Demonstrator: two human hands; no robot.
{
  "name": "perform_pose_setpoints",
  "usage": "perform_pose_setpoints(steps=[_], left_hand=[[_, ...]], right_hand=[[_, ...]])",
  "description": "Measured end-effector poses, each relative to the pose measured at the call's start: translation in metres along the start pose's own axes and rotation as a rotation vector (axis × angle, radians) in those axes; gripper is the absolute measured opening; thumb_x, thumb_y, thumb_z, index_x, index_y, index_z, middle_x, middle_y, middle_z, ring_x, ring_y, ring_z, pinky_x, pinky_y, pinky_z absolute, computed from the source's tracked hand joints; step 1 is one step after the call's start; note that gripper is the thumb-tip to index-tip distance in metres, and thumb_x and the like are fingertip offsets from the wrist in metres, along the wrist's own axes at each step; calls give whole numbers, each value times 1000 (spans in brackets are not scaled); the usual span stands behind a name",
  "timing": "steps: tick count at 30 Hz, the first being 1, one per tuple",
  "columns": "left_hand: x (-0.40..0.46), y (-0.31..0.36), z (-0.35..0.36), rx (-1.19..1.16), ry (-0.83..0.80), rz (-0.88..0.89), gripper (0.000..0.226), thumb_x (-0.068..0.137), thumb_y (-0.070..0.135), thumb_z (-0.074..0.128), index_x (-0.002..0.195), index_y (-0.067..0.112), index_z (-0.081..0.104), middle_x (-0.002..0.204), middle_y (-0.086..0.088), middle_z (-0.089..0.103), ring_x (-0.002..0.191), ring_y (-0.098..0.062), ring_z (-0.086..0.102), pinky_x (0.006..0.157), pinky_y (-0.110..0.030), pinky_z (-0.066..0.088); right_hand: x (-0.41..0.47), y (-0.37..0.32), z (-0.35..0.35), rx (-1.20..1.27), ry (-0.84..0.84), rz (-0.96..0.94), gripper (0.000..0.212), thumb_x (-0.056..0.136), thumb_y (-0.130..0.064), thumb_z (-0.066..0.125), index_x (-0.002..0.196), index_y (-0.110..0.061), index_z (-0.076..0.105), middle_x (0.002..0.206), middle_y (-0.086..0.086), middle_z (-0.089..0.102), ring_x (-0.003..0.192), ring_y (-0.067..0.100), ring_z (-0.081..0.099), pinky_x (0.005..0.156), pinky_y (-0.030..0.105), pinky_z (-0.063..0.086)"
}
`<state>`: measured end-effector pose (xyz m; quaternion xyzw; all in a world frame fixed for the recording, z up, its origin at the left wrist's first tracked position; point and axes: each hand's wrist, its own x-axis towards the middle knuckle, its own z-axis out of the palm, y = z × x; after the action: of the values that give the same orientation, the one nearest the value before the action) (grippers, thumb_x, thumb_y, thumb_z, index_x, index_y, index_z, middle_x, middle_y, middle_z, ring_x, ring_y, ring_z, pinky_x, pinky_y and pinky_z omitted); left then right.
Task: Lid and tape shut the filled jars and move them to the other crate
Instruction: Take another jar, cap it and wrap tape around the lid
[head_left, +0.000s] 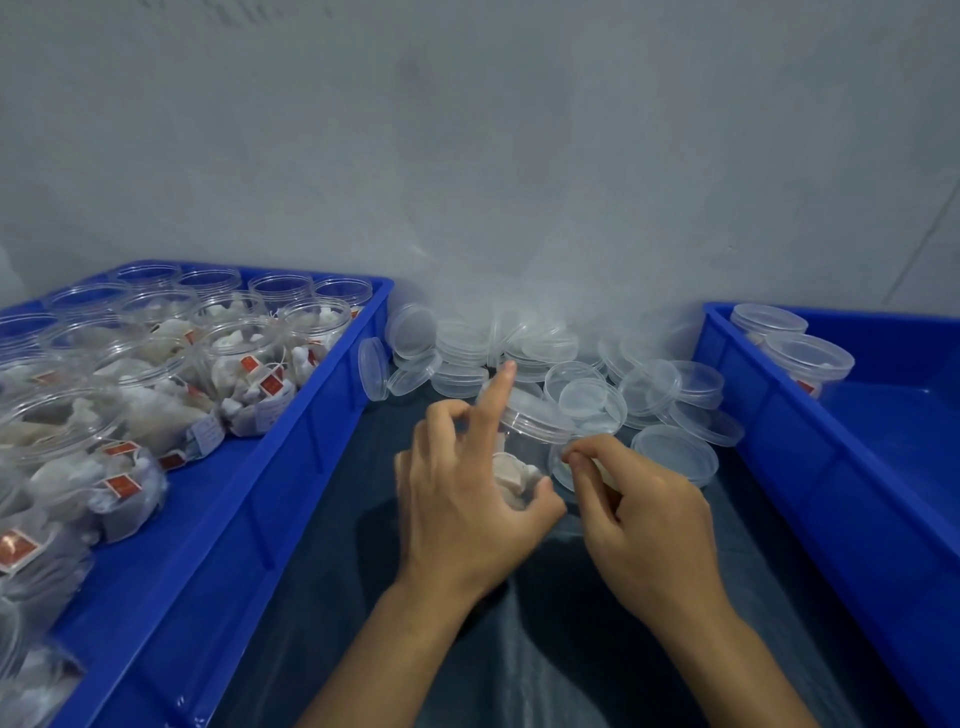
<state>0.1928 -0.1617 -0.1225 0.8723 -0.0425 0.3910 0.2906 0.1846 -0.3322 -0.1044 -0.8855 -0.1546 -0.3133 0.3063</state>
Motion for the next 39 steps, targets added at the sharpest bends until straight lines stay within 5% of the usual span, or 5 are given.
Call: perform_pose_setpoints(steps=[6, 13, 28, 35, 39], left_hand=[[-5, 8, -2, -148, -142, -85, 106, 73, 51, 64, 163, 59, 7, 121, 8, 33, 102, -14, 58, 74, -23, 42], [-5, 13, -6, -50, -140, -58, 110, 73, 47, 66, 164, 55, 5, 121, 4, 31, 99, -21, 54, 73, -42, 59], [-5, 15, -8, -29, -126, -24, 105, 72, 45, 65, 162, 58, 14, 120, 4, 36, 103, -19, 53, 72, -45, 59], [-4, 14, -12, -79, -91, 20, 99, 72, 45, 68, 161, 53, 25, 119, 5, 38, 98, -17, 52, 72, -38, 57], [-3, 12, -12, -132, -91, 22, 102, 71, 42, 72, 161, 53, 25, 120, 7, 39, 97, -16, 56, 70, -35, 56]], right_hand=[[1, -2, -1, -20, 25, -10, 9, 99, -35, 58, 97, -32, 66, 64, -16, 53, 59, 12, 52, 54, 37, 46], [2, -4, -4, -139, 31, -57, 8, 94, -22, 70, 88, -26, 67, 63, -8, 59, 58, 19, 57, 51, 36, 43], [-1, -5, -4, -164, 55, -25, 11, 94, -30, 72, 85, -28, 66, 59, -8, 60, 56, 22, 60, 50, 36, 47], [-2, -10, -7, -99, 57, 66, 18, 92, -50, 56, 92, -37, 67, 59, -16, 61, 60, 16, 65, 56, 34, 50], [-1, -7, -9, -17, 37, 152, 29, 91, -58, 64, 110, -39, 55, 68, -17, 60, 71, 16, 70, 66, 37, 51]])
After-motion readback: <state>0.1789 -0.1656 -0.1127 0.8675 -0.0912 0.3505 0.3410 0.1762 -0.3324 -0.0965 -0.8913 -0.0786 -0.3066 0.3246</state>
